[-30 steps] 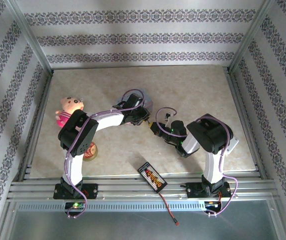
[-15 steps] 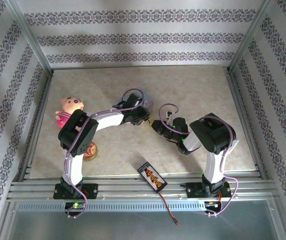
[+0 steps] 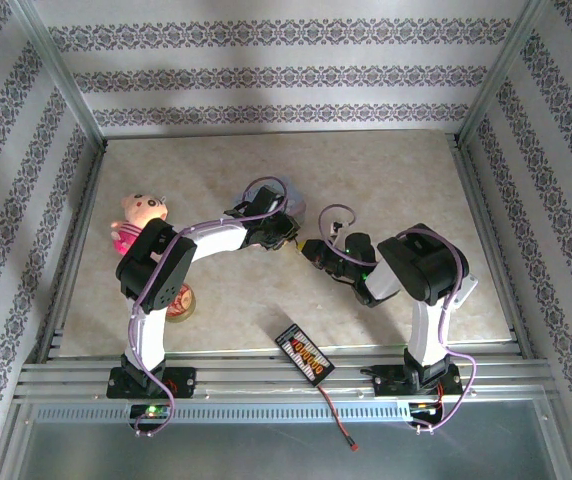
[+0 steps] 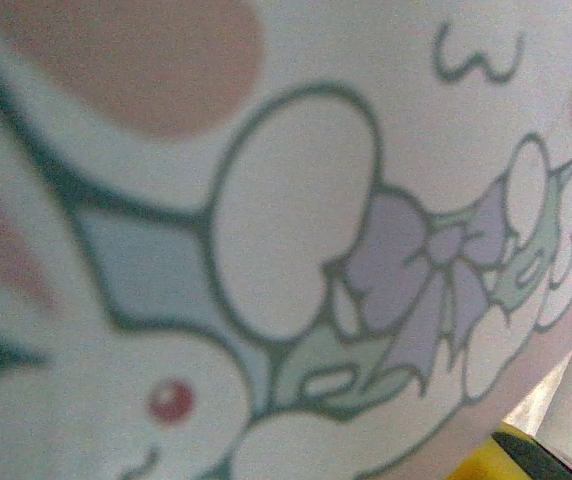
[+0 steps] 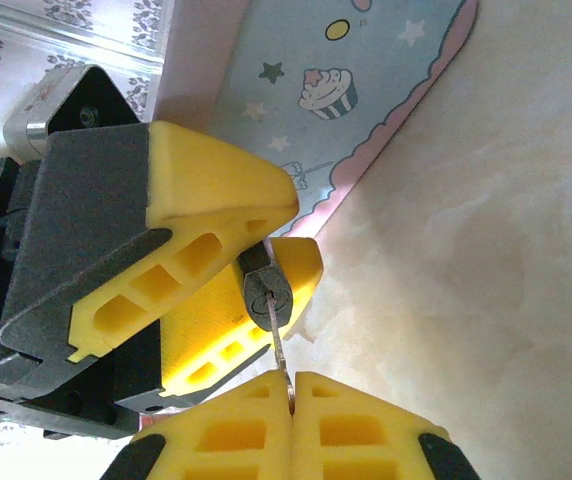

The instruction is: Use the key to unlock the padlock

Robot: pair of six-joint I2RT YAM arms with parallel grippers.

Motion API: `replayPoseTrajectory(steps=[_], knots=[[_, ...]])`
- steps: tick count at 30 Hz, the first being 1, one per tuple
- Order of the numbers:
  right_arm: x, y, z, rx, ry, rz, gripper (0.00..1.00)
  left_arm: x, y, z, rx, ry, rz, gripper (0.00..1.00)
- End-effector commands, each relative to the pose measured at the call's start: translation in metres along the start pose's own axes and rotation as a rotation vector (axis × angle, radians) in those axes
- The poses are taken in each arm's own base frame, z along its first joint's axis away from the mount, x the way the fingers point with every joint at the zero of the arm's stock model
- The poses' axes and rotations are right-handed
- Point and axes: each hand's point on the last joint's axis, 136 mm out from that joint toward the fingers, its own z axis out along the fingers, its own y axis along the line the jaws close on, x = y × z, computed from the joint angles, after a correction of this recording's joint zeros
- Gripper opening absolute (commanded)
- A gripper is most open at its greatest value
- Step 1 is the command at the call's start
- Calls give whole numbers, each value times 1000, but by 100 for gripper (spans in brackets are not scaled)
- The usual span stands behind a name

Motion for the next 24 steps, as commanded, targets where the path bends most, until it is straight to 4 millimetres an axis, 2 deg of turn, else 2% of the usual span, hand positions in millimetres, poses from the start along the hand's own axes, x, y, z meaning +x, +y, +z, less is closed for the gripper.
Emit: replayPoseTrajectory(steps=[1,5,12,16,24], knots=[[-29,36,10,-123,-55,-37,0,53,32,11,-104,235,-66,17],[-41,43,8,-152,-58,-31,0,56,32,11,-103,245,-57,17],[-56,45,6,-167,-67,-26,0,59,31,9,-101,260,-46,16],[-63,47,7,-185,-51,-10,0,62,31,10,-97,271,-49,12],[-65,33,11,-163,-23,-2,0,70,24,8,-62,318,-87,12]])
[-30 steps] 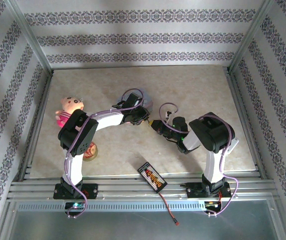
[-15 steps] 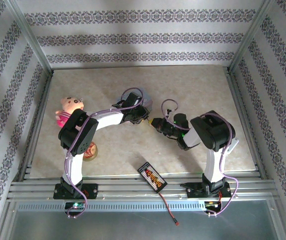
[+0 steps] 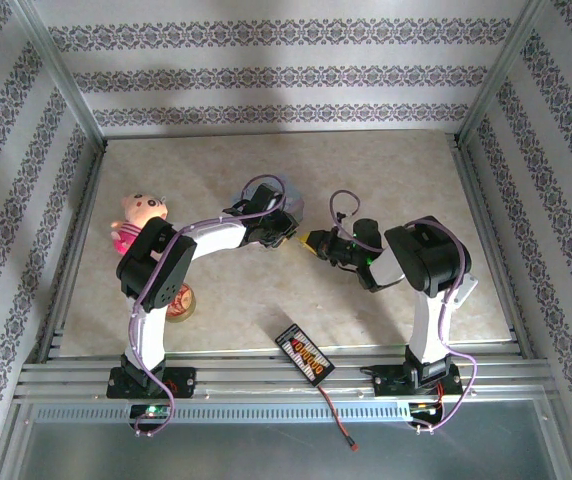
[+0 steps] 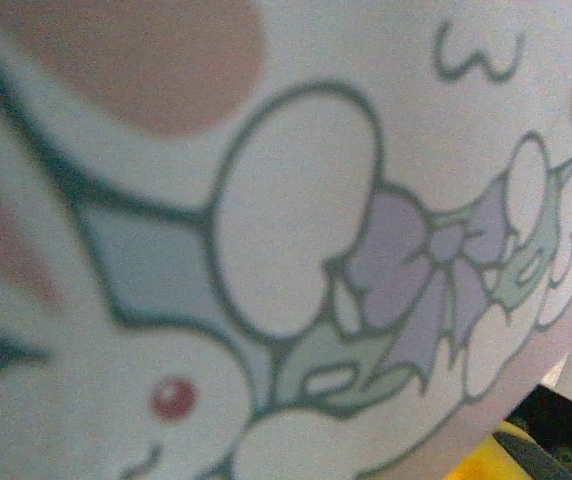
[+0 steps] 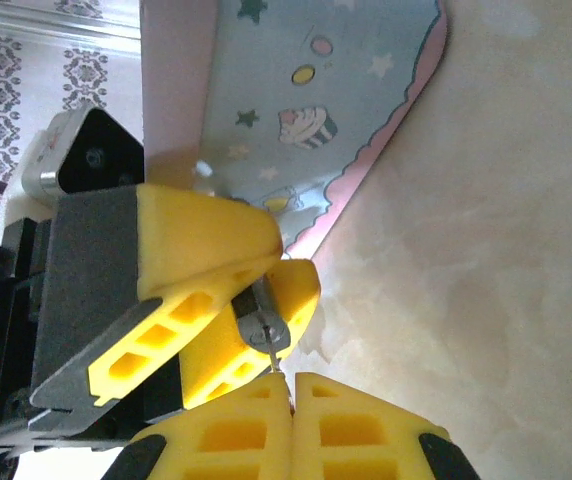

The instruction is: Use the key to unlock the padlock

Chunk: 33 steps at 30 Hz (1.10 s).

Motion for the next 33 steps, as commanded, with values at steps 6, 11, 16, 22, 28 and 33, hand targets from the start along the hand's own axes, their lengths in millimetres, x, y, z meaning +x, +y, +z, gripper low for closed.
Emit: replayPoseTrajectory(steps=[6,11,16,22,28,33], knots=[[-32,37,8,-122,-85,-108,0,75,26,5,-67,315,-96,12],[-24,37,6,-121,-69,-118,0,74,27,9,-63,304,-128,12],[-18,35,3,-111,-86,-117,0,71,26,11,-56,288,-159,11],[-9,39,6,-107,-114,-129,0,68,22,12,-52,276,-174,11],[-5,40,6,-98,-150,-131,0,68,21,11,-48,277,-192,11],[0,40,9,-99,-138,-133,0,68,19,11,-44,275,-194,11]])
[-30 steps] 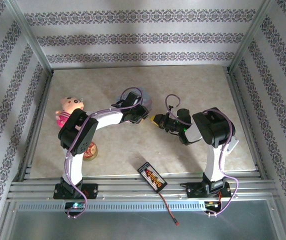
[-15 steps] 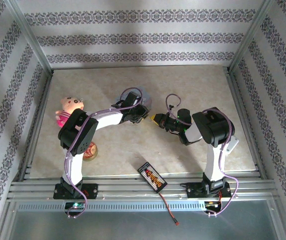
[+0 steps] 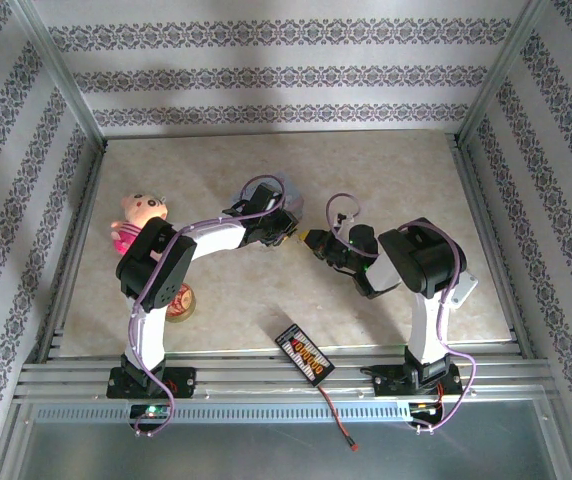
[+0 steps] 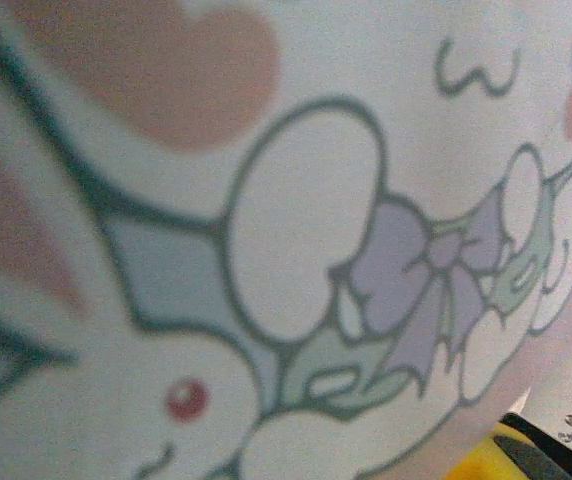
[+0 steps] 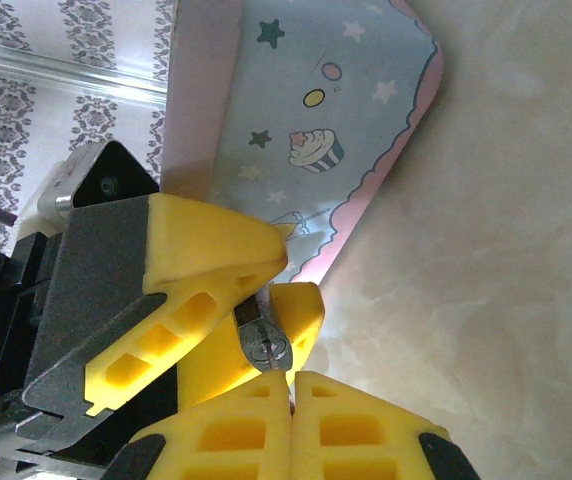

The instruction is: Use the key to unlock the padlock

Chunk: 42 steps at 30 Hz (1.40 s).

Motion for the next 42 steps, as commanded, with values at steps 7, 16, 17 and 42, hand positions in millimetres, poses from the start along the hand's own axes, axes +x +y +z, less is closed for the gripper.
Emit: replayPoseTrajectory(steps=[7,16,17,42], knots=[[1,39,4,-115,-13,-62,0,71,28,8,-82,290,-161,11],[-8,51,7,-155,-3,-58,0,73,30,7,-91,302,-165,7],[-8,52,9,-158,0,-57,0,74,30,8,-91,305,-165,7],[-12,44,15,-142,-8,-103,0,80,27,10,-104,336,-146,5]])
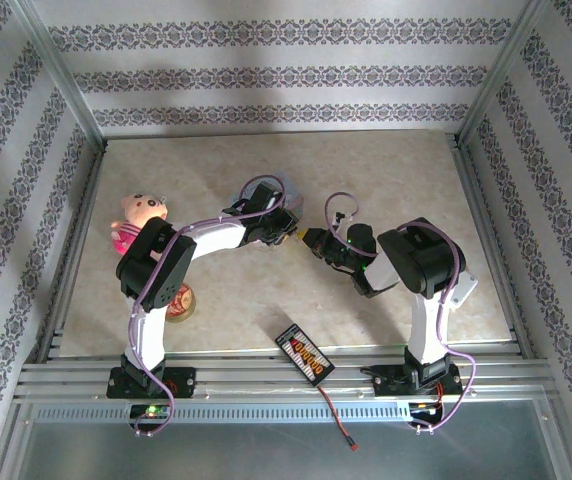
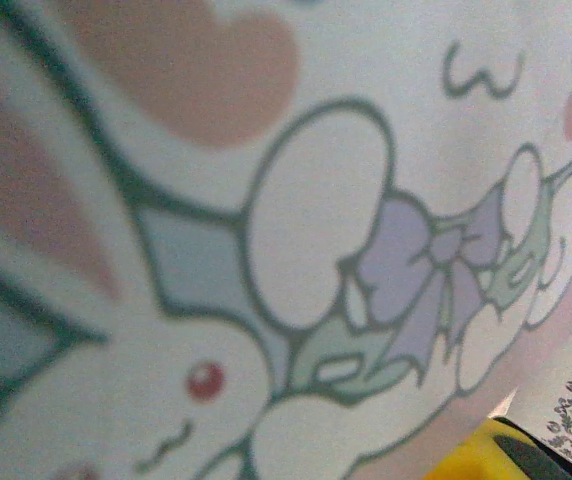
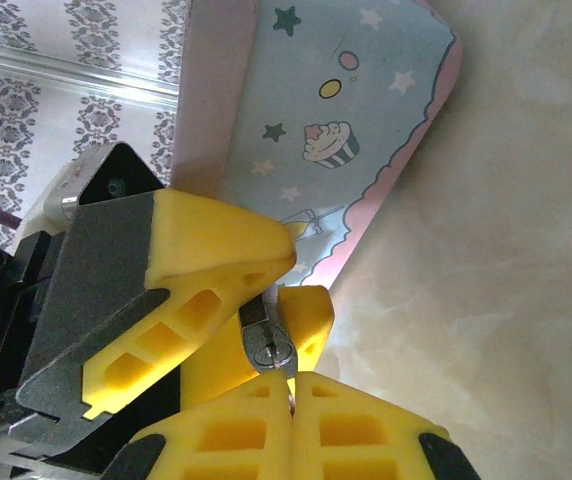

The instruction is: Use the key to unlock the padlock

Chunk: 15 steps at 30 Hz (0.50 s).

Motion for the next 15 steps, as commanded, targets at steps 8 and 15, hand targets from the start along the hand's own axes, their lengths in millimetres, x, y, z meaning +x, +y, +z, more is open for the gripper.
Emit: replayPoseTrajectory(steps=[8,15], knots=[[-30,49,13,-156,-30,-119,0,87,39,10,-139,374,-66,4],[-41,51,16,-153,-64,-144,0,94,36,10,-123,395,-56,4]])
